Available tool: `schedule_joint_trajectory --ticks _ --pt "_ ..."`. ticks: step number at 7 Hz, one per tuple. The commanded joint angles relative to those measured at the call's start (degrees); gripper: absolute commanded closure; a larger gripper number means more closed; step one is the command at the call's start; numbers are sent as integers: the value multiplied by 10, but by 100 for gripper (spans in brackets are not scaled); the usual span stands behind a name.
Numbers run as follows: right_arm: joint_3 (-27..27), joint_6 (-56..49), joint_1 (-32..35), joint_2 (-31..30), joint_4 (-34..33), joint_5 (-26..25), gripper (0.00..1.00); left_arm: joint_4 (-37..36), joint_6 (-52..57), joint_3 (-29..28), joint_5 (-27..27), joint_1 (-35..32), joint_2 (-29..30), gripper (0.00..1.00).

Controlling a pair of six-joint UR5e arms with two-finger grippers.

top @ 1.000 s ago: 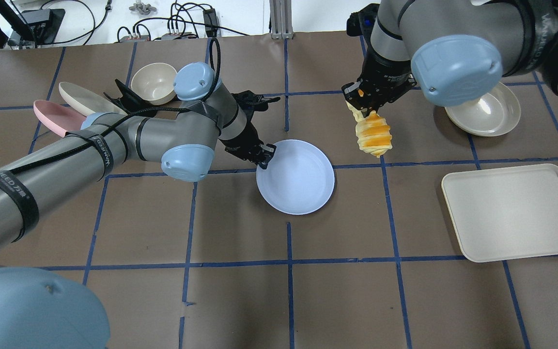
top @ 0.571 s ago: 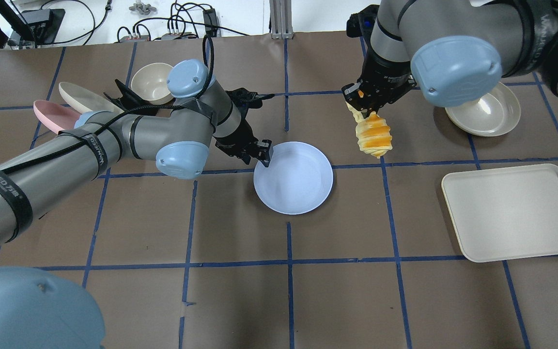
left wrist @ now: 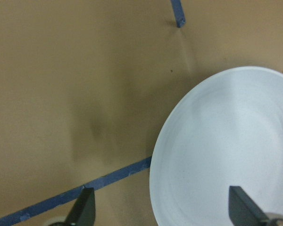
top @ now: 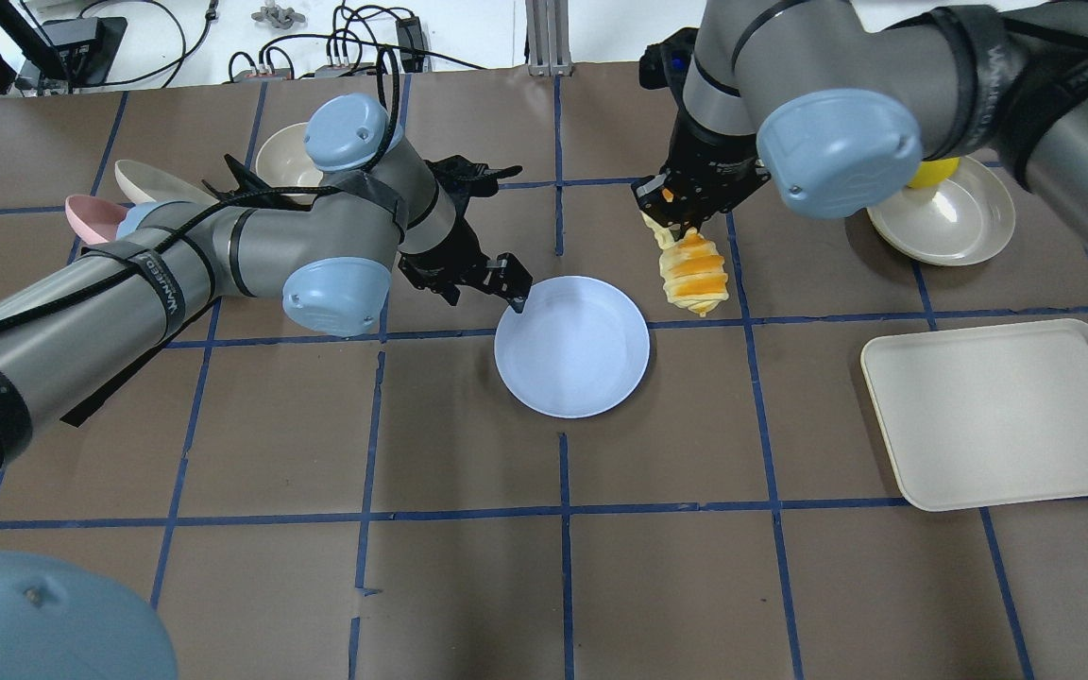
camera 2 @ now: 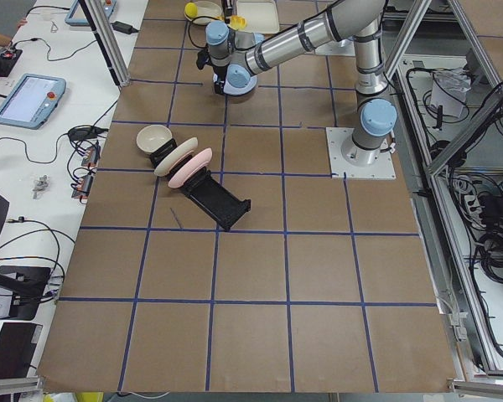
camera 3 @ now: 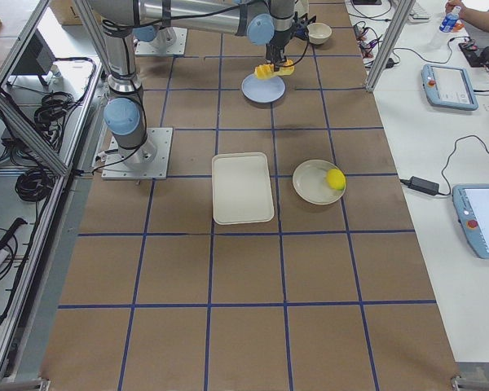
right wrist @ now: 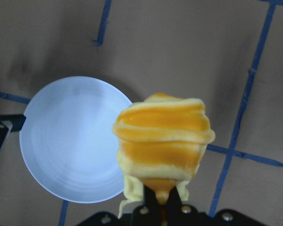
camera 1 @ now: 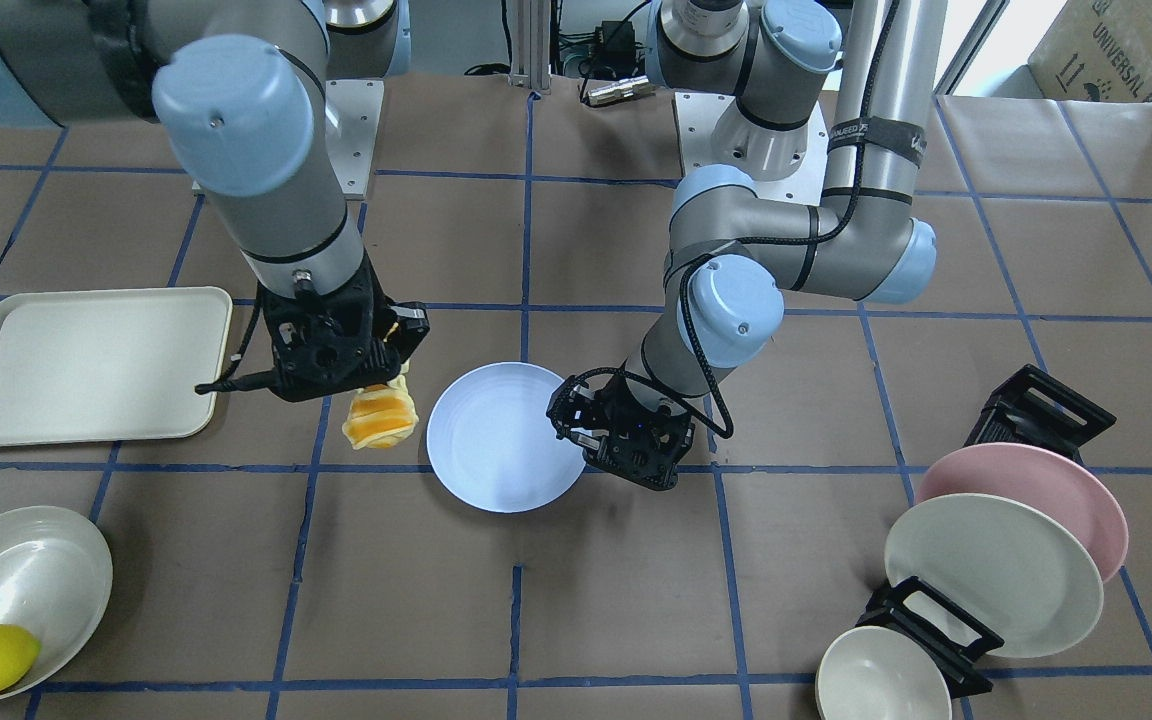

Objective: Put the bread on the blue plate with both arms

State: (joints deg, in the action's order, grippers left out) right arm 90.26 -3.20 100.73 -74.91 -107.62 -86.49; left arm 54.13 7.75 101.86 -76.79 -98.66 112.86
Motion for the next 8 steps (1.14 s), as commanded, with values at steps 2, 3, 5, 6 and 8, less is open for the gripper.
schedule_joint_trajectory --ticks 2,3,5,6,8 --pt "-3 69 61 108 -128 2 96 108 2 -10 -102 23 -99 0" --pt "2 72 72 122 -135 0 96 161 2 -12 -121 51 -141 0" --pt "13 72 83 127 -127 -2 96 253 2 -17 -164 77 -217 0" --pt "25 72 84 128 -127 -1 96 310 2 -36 -174 78 -241 0" --pt "48 66 85 126 -134 0 96 400 2 -114 -173 80 -231 0"
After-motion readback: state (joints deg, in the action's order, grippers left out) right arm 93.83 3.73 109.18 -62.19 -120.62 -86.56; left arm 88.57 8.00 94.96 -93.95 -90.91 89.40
